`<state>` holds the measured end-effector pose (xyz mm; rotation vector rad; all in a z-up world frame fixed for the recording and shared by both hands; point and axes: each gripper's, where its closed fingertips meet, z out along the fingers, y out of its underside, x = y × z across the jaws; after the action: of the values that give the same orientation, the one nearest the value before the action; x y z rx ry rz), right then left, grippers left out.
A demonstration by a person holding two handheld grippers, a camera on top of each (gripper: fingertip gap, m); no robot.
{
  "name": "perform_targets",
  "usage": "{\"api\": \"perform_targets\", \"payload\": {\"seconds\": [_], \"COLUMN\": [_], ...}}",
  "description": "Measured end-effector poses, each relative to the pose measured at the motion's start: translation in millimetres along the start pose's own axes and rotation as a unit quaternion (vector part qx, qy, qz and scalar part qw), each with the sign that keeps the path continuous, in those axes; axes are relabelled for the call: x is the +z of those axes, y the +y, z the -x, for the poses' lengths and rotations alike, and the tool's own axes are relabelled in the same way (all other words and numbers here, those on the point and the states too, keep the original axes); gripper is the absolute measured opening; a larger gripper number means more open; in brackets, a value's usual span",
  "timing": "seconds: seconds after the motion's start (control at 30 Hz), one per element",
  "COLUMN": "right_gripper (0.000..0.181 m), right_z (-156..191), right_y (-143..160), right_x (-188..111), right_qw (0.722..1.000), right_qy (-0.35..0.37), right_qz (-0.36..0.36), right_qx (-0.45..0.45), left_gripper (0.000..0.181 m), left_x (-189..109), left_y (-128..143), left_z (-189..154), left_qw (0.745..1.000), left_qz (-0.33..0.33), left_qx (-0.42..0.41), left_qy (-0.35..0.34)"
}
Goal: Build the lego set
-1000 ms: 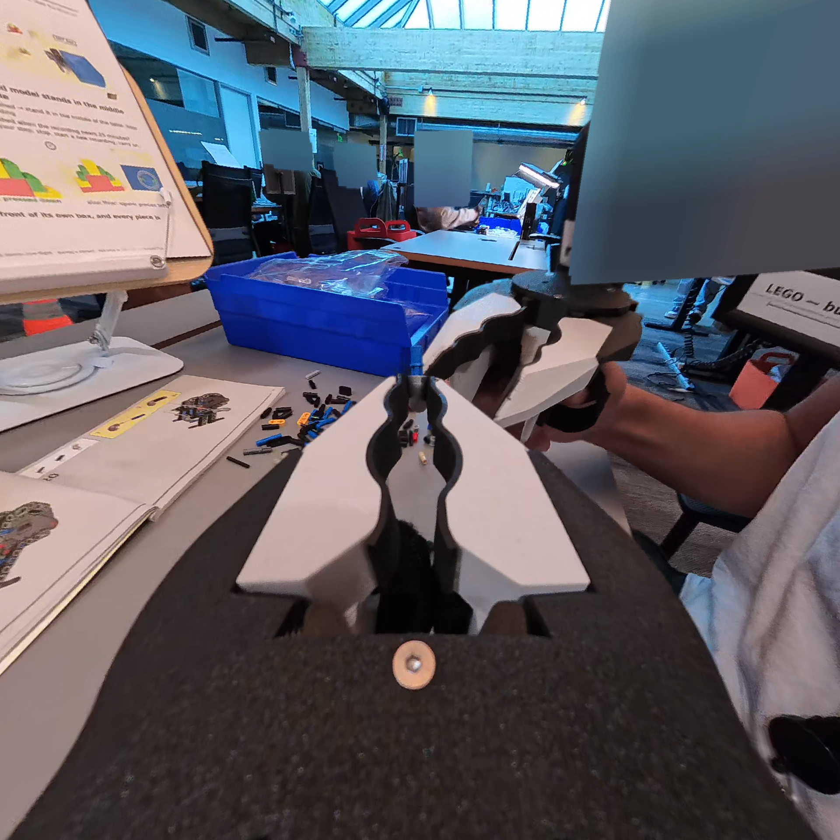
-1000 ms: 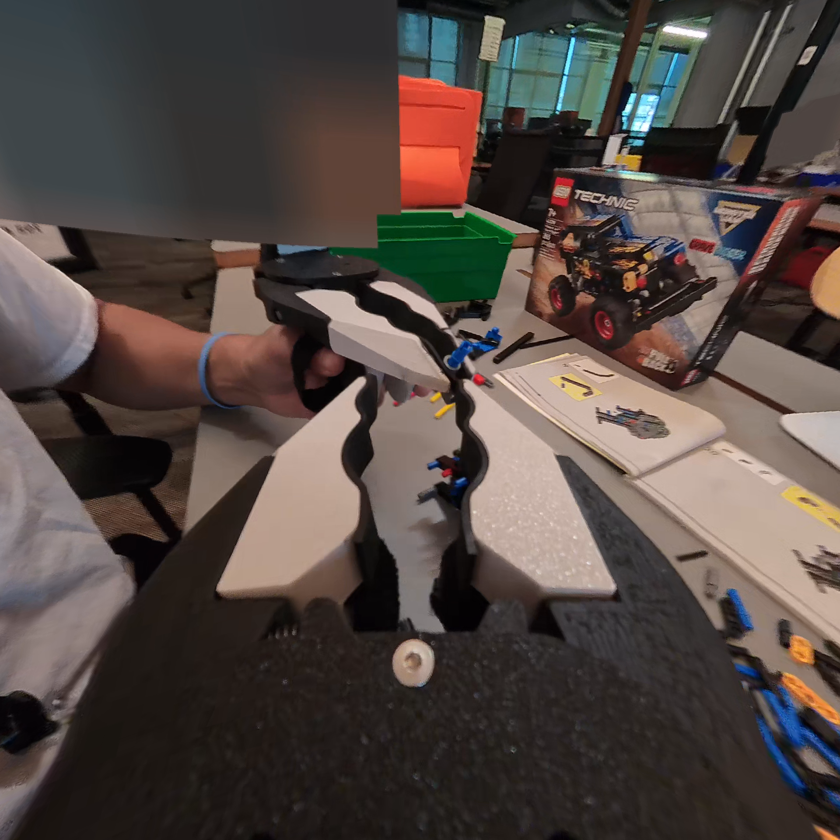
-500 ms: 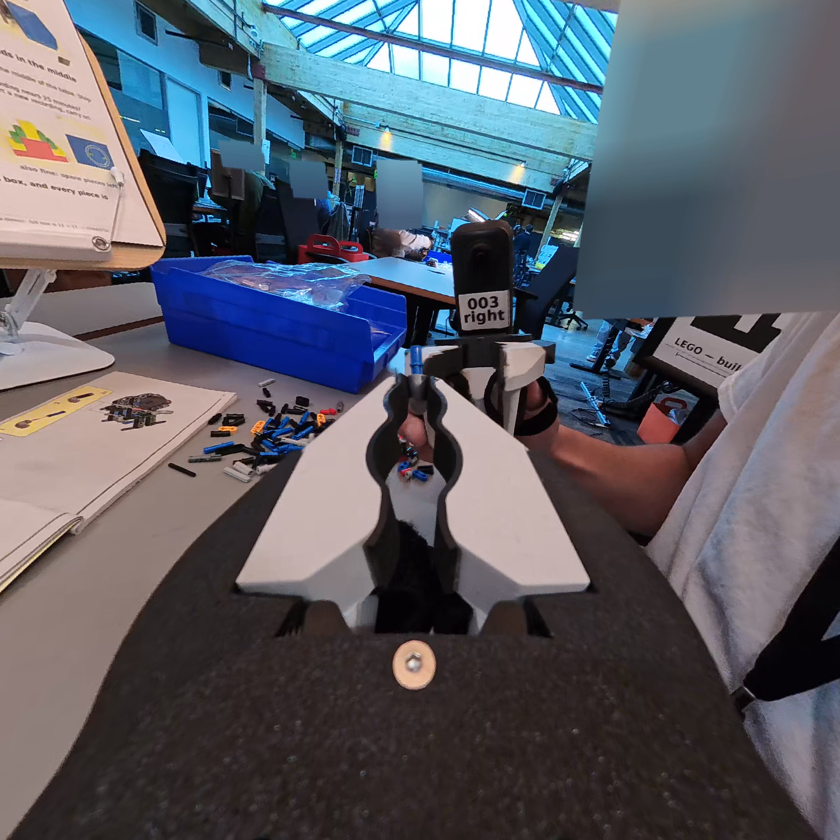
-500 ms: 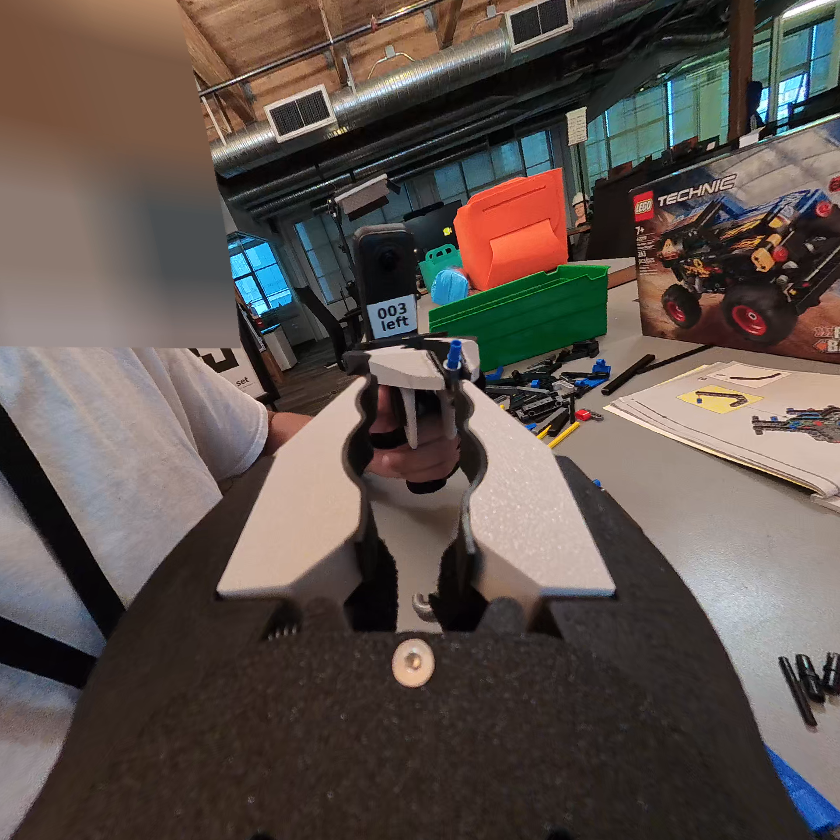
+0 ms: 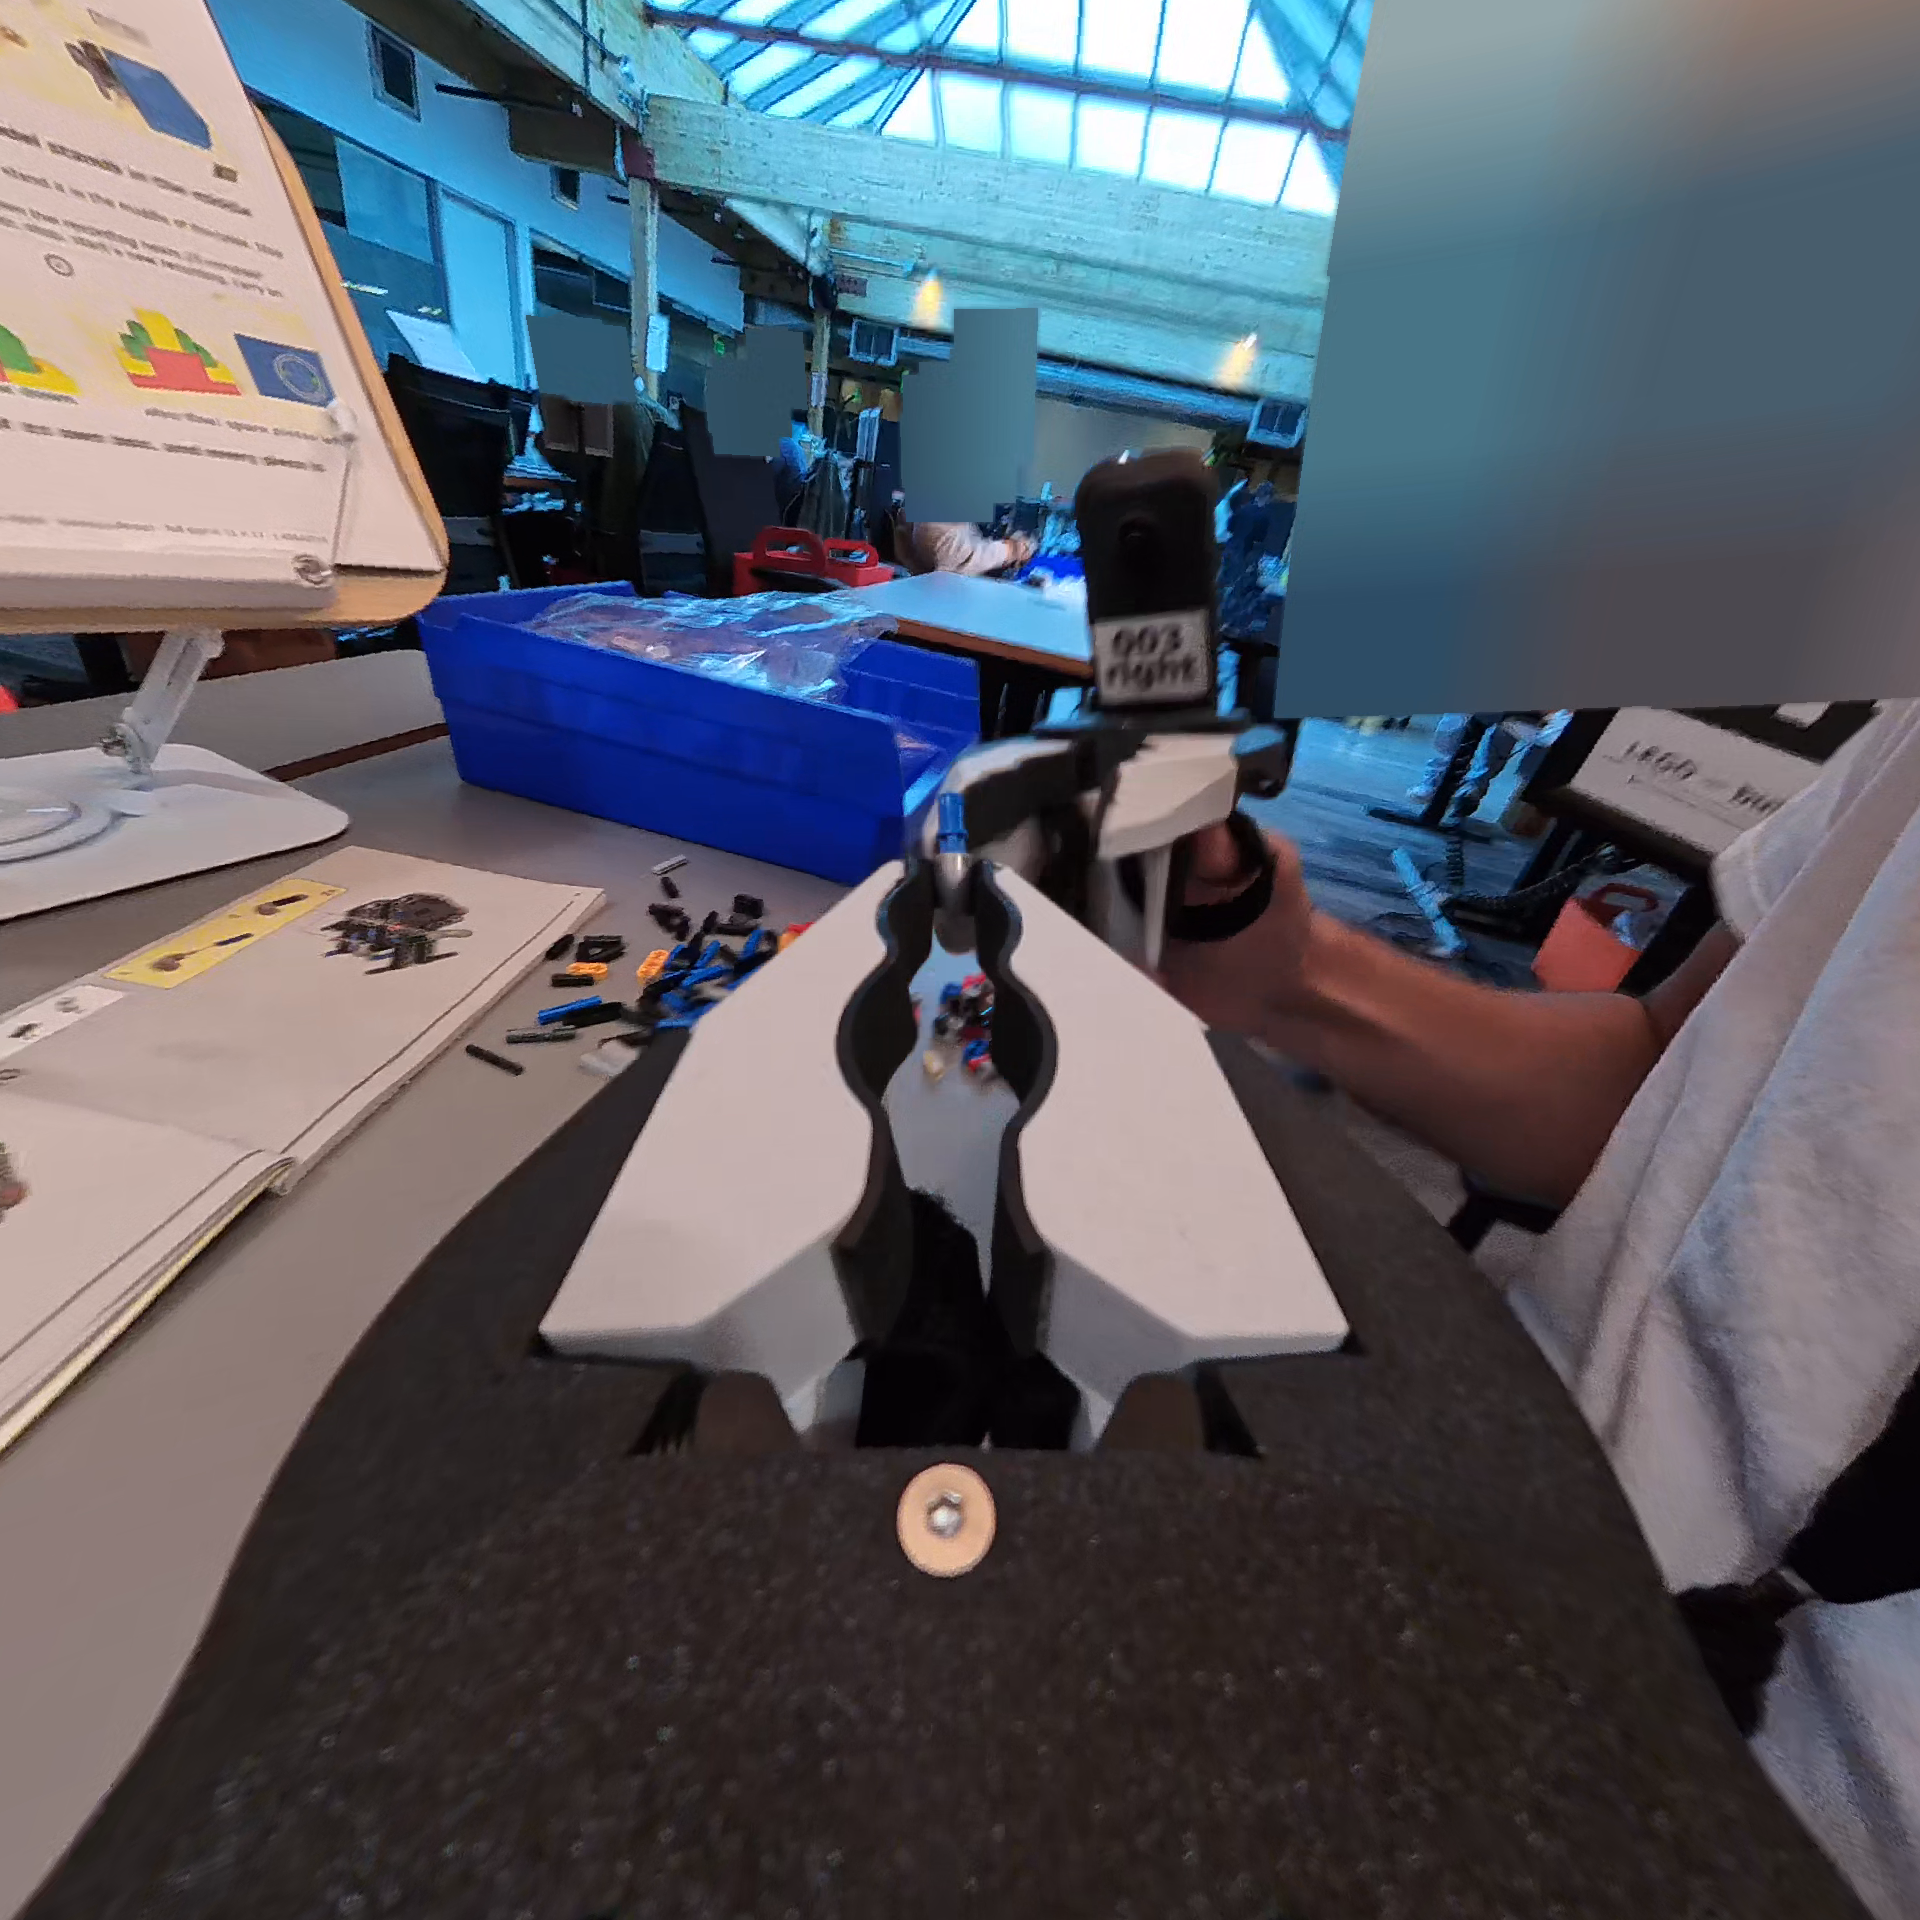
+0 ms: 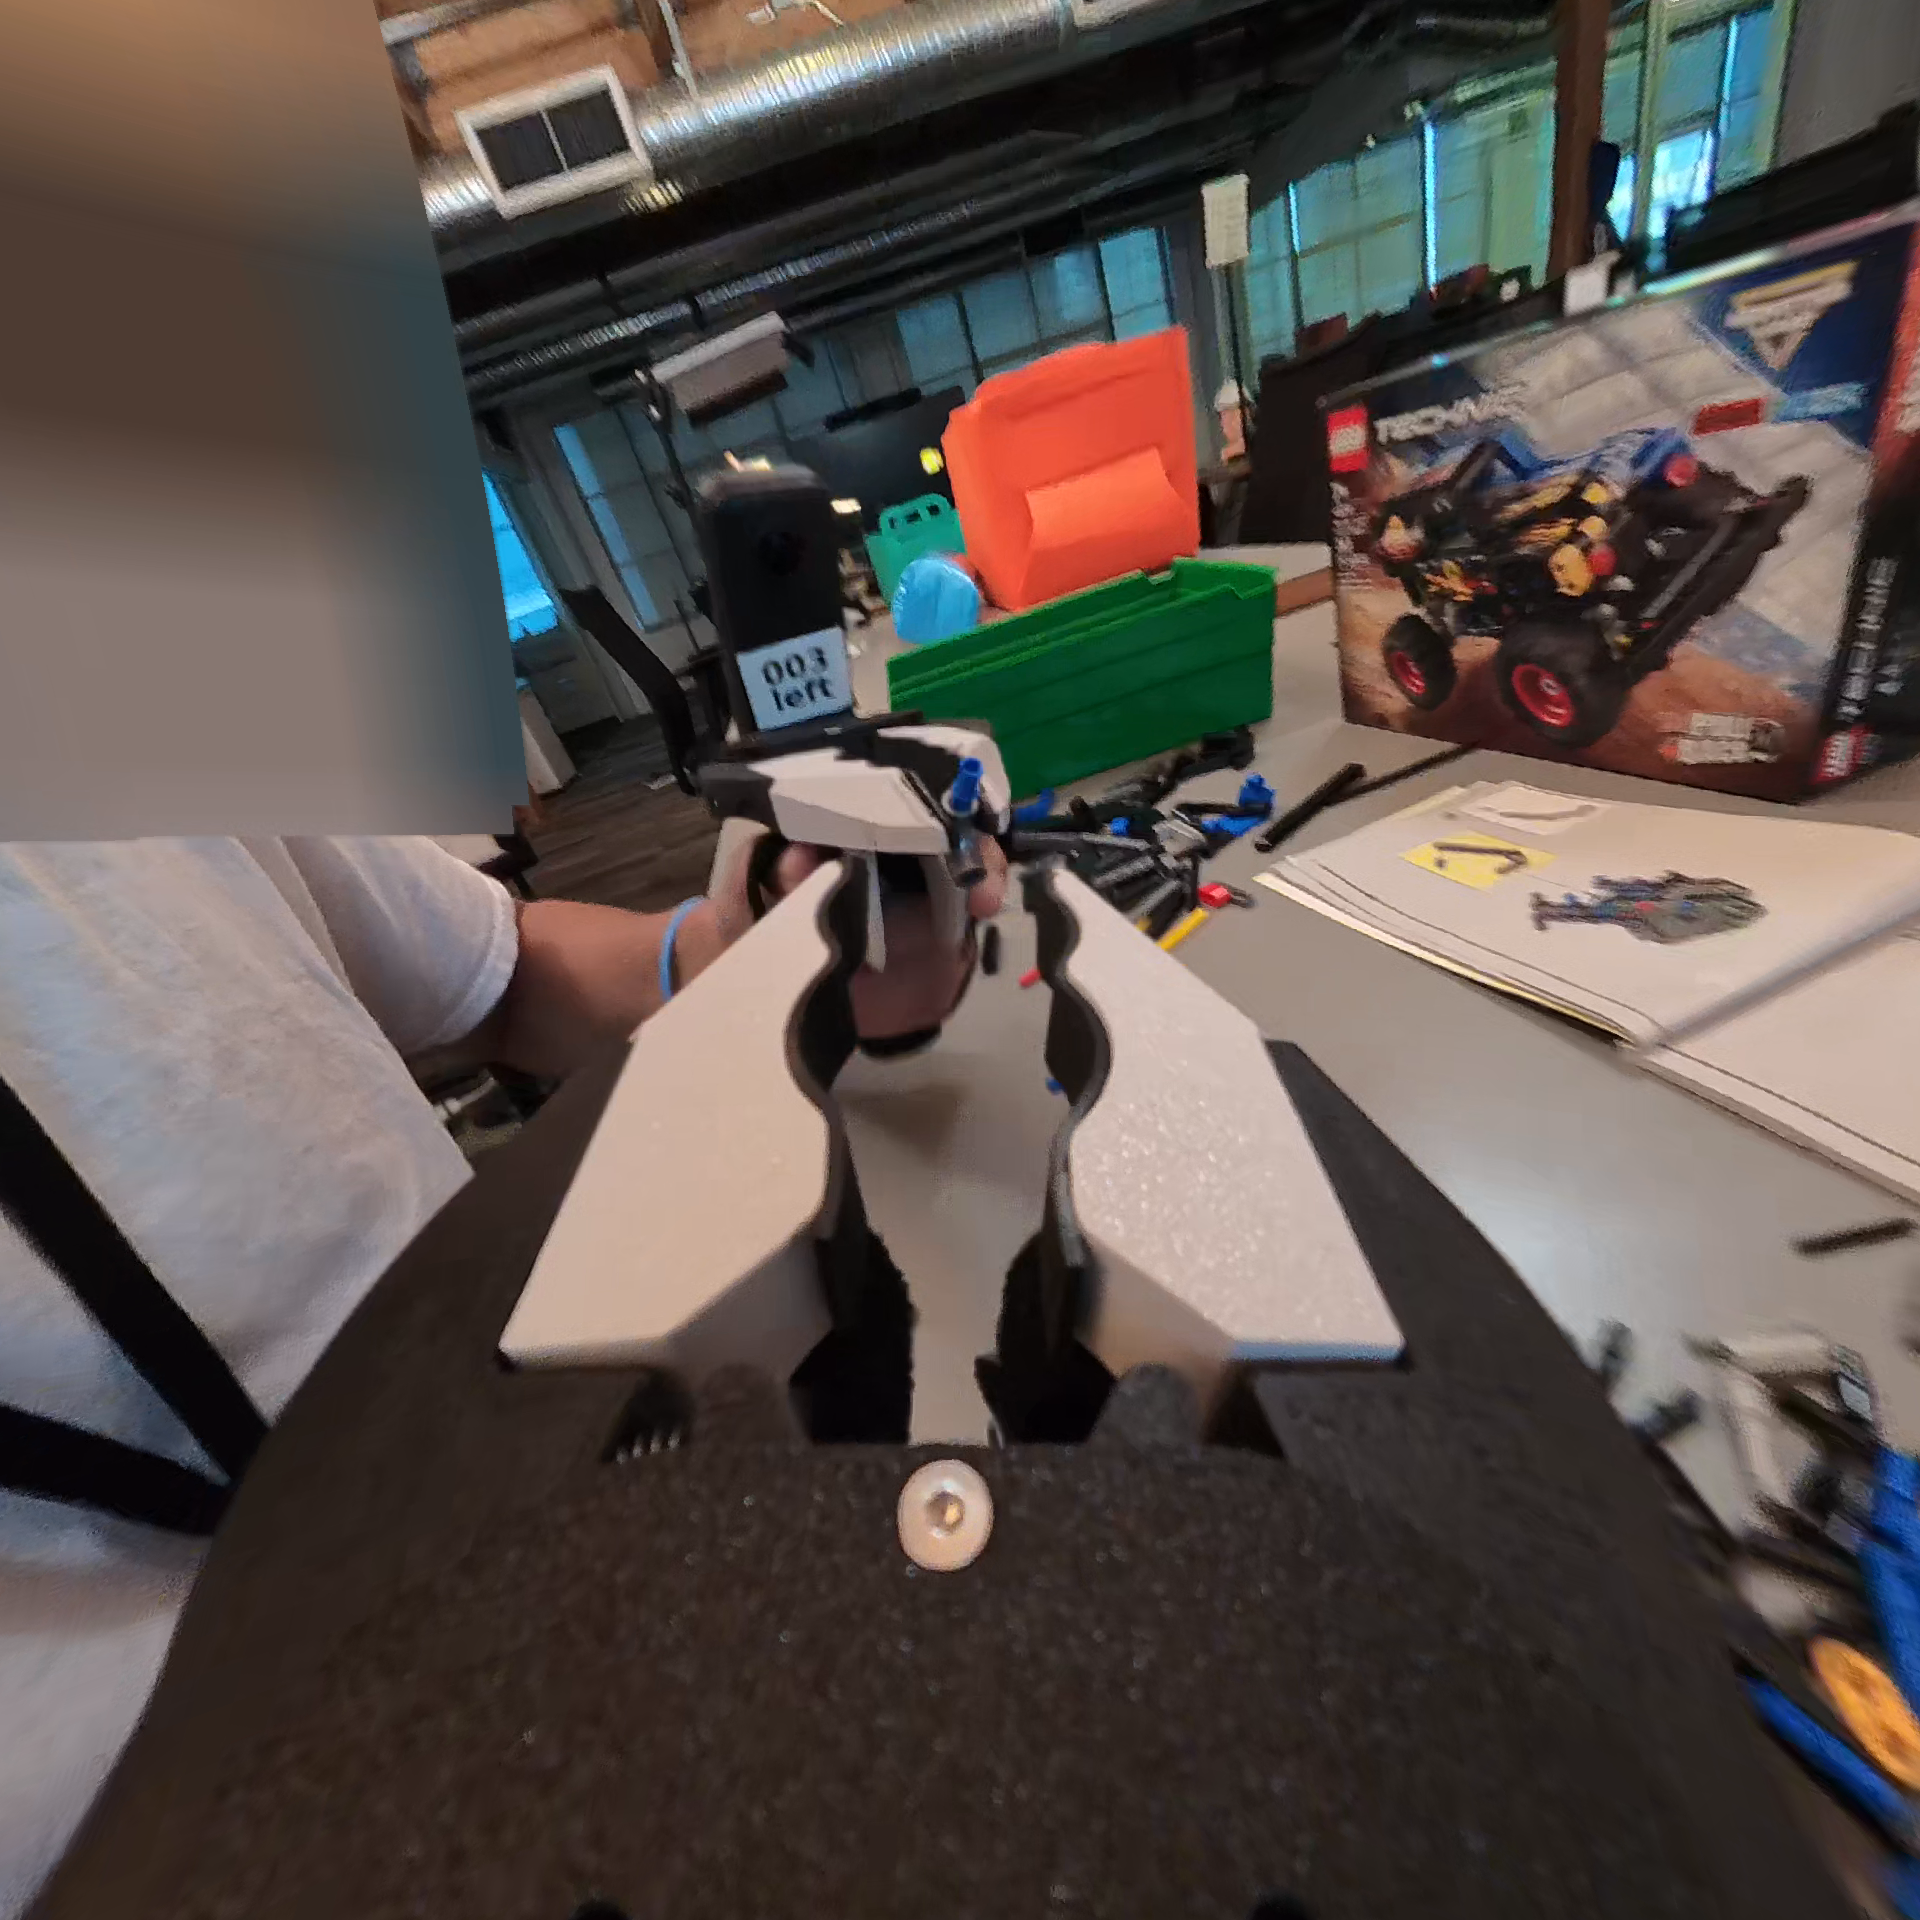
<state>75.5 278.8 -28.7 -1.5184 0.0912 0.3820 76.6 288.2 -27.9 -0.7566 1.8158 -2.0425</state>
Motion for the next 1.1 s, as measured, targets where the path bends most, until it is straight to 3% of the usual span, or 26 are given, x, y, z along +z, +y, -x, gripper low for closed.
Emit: {"api": "perform_targets", "payload": {"seconds": [0.07,0.2,0.3,0.47,0.67,1.1], "right_gripper": [0.022,0.030,0.029,0.024,0.024,0.021], "right_z": [-10.8,-29.3,-8.0,-5.3,-15.0,-18.4], "right_y": [12.4,92.7,127.0,132.6,134.9,123.4], "right_x": [-16.4,-45.3,-38.5,-43.0,-42.0,-39.7], "right_qw": [0.997,0.947,0.934,0.939,0.934,0.948], "right_qy": [0.033,0.108,0.077,0.103,0.083,0.089], "right_qz": [0.072,0.298,0.349,0.324,0.344,0.305], "right_qx": [-0.016,-0.046,-0.003,-0.057,-0.047,-0.022], "left_gripper": [0.005,0.005,0.005,0.006,0.006,0.006], "left_x": [-3.3,-13.2,-18.9,-23.1,-22.8,-19.6], "left_y": [9.3,54.8,73.5,85.1,93.7,75.8], "left_z": [9.5,28.8,28.4,3.8,-7.8,-14.0], "left_qw": [0.999,0.970,0.949,0.948,0.950,0.972], "left_qz": [0.040,0.205,0.262,0.284,0.289,0.208], "left_qx": [0.028,0.111,0.151,0.142,0.118,0.102], "left_qy": [-0.024,-0.072,-0.085,-0.029,0.020,0.048]}}
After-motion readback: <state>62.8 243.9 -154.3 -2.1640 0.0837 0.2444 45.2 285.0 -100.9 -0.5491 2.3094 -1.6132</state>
